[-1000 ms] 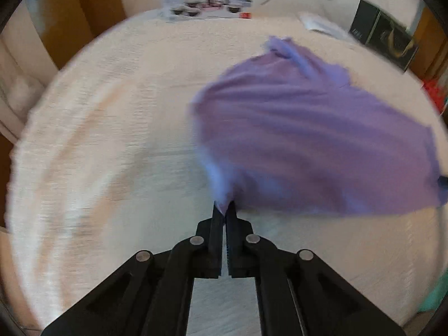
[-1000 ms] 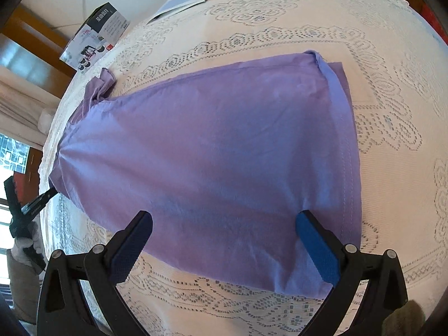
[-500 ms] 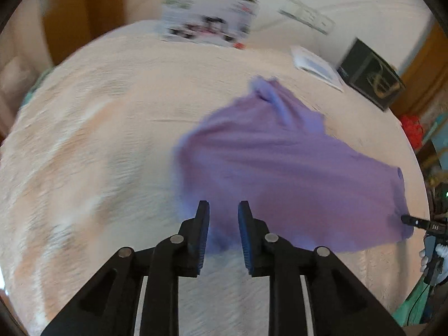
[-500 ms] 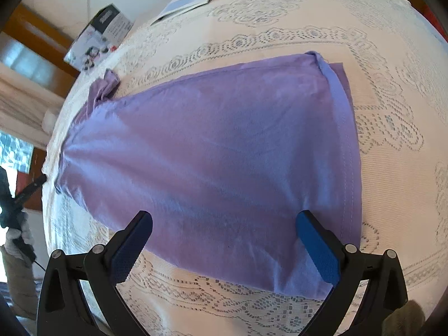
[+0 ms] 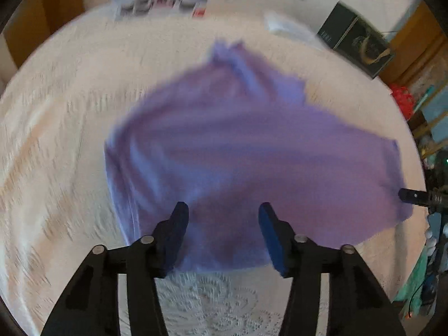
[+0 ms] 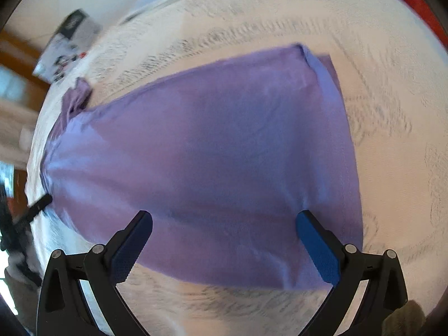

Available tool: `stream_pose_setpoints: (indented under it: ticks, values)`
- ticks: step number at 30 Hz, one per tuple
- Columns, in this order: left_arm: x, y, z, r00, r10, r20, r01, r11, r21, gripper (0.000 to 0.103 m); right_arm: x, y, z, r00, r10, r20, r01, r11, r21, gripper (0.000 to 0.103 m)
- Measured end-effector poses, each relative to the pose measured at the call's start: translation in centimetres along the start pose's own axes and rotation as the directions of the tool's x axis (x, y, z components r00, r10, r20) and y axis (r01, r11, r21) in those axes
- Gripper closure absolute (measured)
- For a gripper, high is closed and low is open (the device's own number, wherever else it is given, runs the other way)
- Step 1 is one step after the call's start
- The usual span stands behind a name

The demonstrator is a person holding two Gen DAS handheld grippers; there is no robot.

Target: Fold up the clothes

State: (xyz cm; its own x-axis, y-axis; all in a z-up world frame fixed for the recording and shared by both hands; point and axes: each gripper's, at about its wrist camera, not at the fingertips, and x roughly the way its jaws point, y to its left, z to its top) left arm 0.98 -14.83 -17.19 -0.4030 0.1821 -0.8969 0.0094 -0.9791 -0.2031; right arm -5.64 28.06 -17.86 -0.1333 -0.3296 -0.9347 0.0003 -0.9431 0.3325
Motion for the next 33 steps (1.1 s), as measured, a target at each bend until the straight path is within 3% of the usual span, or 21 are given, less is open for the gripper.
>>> stream_pose_setpoints:
  ticks: [2,5,9,13,16,18,26,31,32,33]
  values:
    - [-0.5,0.2,2.6,1.000,0.005,0.023,-0.006,0.999,0.050,0.050,-1.3,2.4,1.3,0.996,0.086,0.038,-0.085,0.996,-0.006,0.005]
    - [-0.4,0.7,7.3,0.999,0.015,0.038,-0.019,0.992,0.124,0.050,-2.4,8.5,4.3,0.987,0.130,0.091,-0.121,0.988,-0.100,0.005]
    - [4.4,0.6,14.2,1.000,0.008,-0.026,-0.004,0.984,0.178,0.050,-0.3,15.1,8.8,0.980,0.185,0.072,-0.177,0.978,-0.112,0.005]
    - [7.6,0.4,18.6,0.996,-0.014,-0.084,0.034,0.971,0.237,0.050,3.4,18.3,11.7,0.984,0.172,0.039,-0.169,0.983,-0.065,0.005]
    - [9.4,-0.1,20.0,0.995,-0.010,-0.098,0.037,0.960,0.277,0.050,5.7,20.0,12.1,0.988,0.154,0.000,-0.154,0.985,-0.080,0.007]
    - [10.4,-0.2,20.4,0.994,-0.012,-0.106,0.043,0.954,0.296,0.050,6.8,20.9,12.3,0.992,0.129,-0.013,-0.129,0.986,-0.107,0.020]
    - [13.2,-0.5,20.4,0.993,-0.015,-0.119,0.059,0.926,0.373,0.050,9.8,23.1,13.1,0.996,0.088,-0.026,-0.091,0.981,-0.169,0.021]
    - [13.7,-1.5,20.7,0.994,-0.048,-0.098,0.084,0.908,0.410,0.050,10.7,24.1,13.3,0.997,0.074,-0.005,-0.074,0.974,-0.216,0.032]
    - [13.7,-1.7,20.6,0.995,-0.045,-0.092,0.079,0.904,0.420,0.057,10.9,24.4,13.3,0.998,0.064,-0.001,-0.062,0.970,-0.235,0.038]
    - [13.7,-1.9,20.5,0.996,-0.033,-0.079,0.064,0.897,0.437,0.094,11.0,24.9,13.3,0.999,0.043,0.003,-0.041,0.963,-0.265,0.049]
